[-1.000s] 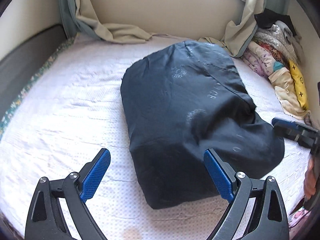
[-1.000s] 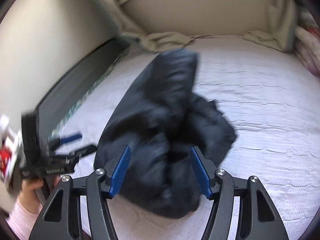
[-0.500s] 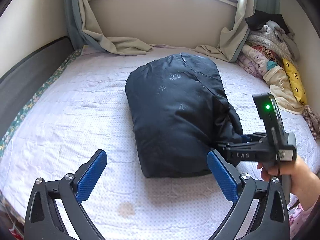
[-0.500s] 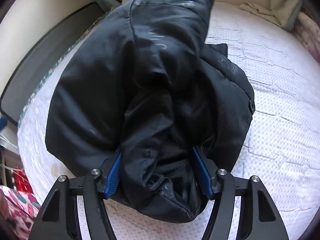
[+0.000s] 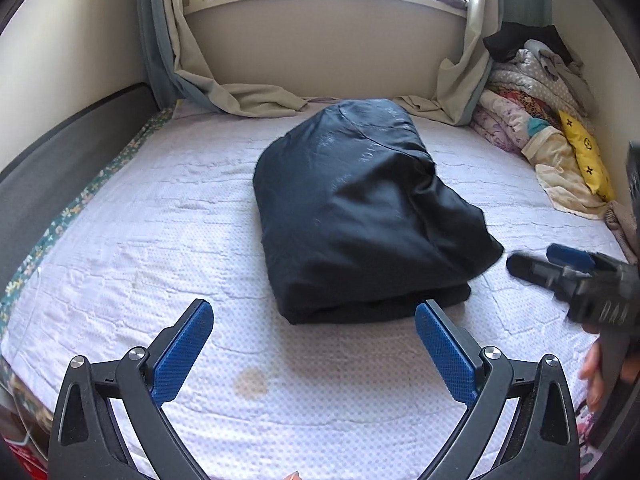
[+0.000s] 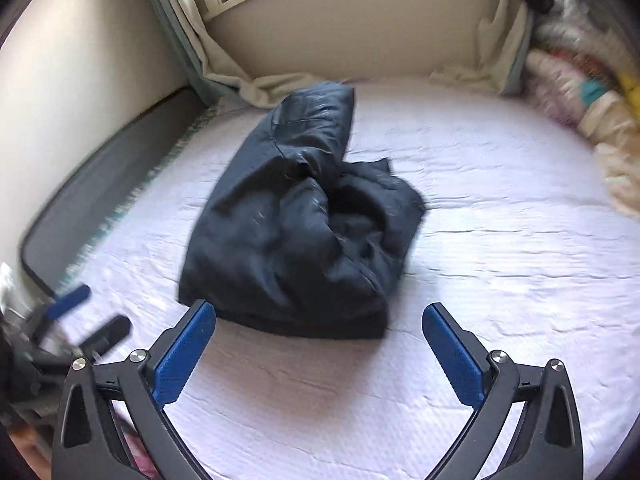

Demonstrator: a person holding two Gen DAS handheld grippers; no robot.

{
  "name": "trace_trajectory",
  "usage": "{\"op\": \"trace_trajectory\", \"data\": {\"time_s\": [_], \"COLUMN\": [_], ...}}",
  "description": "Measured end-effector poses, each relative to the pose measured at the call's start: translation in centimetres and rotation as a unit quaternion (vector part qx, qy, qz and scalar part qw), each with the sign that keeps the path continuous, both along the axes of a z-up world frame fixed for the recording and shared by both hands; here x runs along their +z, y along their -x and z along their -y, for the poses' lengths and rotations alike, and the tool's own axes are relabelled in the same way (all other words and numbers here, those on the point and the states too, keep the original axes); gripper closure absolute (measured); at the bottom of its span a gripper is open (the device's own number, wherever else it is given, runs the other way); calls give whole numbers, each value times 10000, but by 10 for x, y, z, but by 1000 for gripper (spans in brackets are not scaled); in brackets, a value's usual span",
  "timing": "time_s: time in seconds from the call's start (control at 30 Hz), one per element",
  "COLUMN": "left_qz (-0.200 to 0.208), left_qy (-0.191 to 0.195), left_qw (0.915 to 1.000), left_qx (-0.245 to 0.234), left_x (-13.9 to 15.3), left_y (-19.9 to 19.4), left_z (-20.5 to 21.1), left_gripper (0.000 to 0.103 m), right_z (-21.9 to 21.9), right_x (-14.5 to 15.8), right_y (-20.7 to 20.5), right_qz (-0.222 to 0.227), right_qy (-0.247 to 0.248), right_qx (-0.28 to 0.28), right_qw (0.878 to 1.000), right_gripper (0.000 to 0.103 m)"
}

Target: Fold large clothes

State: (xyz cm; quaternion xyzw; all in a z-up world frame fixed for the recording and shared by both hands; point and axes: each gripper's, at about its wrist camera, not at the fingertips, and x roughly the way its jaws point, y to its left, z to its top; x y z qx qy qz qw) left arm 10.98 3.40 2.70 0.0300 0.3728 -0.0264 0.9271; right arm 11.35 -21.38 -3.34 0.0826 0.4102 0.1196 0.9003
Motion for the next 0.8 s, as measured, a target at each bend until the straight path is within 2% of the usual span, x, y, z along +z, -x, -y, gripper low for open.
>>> {"op": "trace_trajectory", "data": {"time_s": [0.07,0.2,0.3,0.53,0.8], "left_qz": [-34,-120,-67,-152,-147], "left_qy": [64,-80,-242,-98,-162], "left_qw": [10000,9999,9995,9993,9989], "left_qx": [-34,72,200,330,410], "left_x": [-2,-10,-15,-26,-29], "left_y": [5,11,17,22,20], "left_z": [3,12,14,8,6], "left_gripper": [1,1,1,1,1], "right_z": [-13,-19,-19,-9,-4], "right_x": [-5,-11,-19,-28,-28], "right_y": [6,28,33,38,40], "right_qz": [-2,60,36,-78,-72], "right_qy": [512,826,686,541,518], "right_qx": [-49,-271,-362,-575,-603], "right_qw": [9987,9962,9970,9968,9968], "right_gripper": [0,0,0,0,0]}}
